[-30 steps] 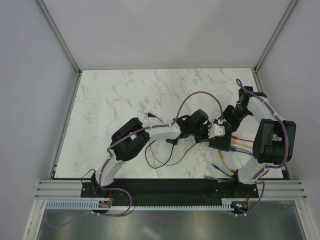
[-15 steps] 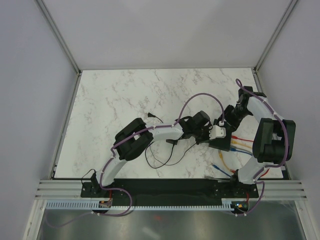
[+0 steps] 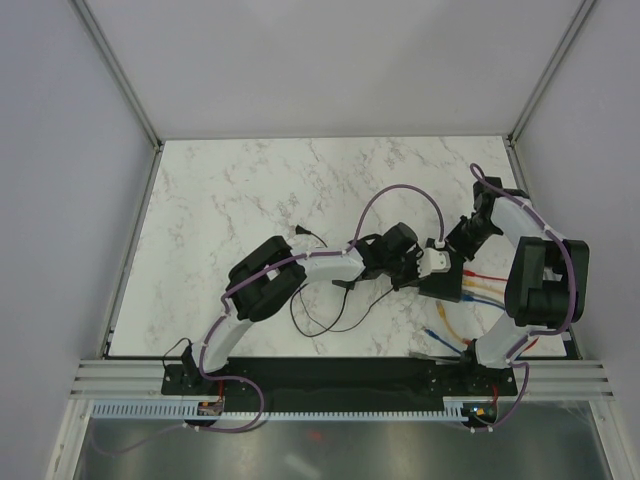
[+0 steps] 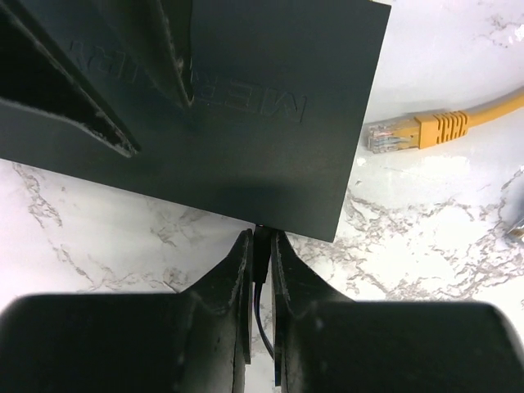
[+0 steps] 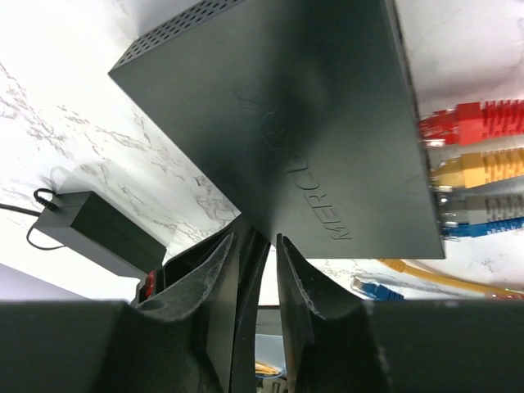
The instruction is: Pull the plug from the switch port
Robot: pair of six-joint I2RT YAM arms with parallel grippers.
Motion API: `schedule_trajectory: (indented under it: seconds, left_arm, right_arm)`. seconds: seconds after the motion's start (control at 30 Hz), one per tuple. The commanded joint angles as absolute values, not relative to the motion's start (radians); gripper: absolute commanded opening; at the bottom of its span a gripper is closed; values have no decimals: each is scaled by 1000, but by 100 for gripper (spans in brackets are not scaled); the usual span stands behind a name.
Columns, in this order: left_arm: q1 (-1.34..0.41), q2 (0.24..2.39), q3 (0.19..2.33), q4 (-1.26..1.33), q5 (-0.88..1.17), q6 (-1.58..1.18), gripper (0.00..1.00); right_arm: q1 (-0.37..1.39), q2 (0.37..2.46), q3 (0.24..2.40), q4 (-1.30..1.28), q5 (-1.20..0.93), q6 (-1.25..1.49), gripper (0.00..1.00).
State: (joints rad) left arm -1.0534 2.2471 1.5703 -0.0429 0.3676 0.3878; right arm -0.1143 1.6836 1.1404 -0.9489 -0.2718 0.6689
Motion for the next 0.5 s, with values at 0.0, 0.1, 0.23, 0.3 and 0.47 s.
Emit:
schedule_trajectory:
  seconds: [0.0, 0.1, 0.23, 0.3, 0.47]
  left_arm:
    - [-1083, 2215, 1546, -21, 382, 261, 7]
    - [-1092, 2218, 1551, -20, 338, 213, 6]
    - [-1097, 2210, 1542, -17, 328, 196, 3]
    - [-1097, 2207, 1539, -15, 325, 198, 2]
    - [-1097, 2206, 1531, -5, 336, 186, 2]
  right_arm:
    - [-92, 1654, 1134, -919, -274, 686, 33]
    - [-75, 1654, 1134, -897, -305, 680, 31]
    - [-57, 1663, 1129, -882, -317, 677, 27]
    - [-48, 1674, 1124, -871, -324, 675, 22]
    - [-14, 1695, 1080, -832, -351, 675, 2]
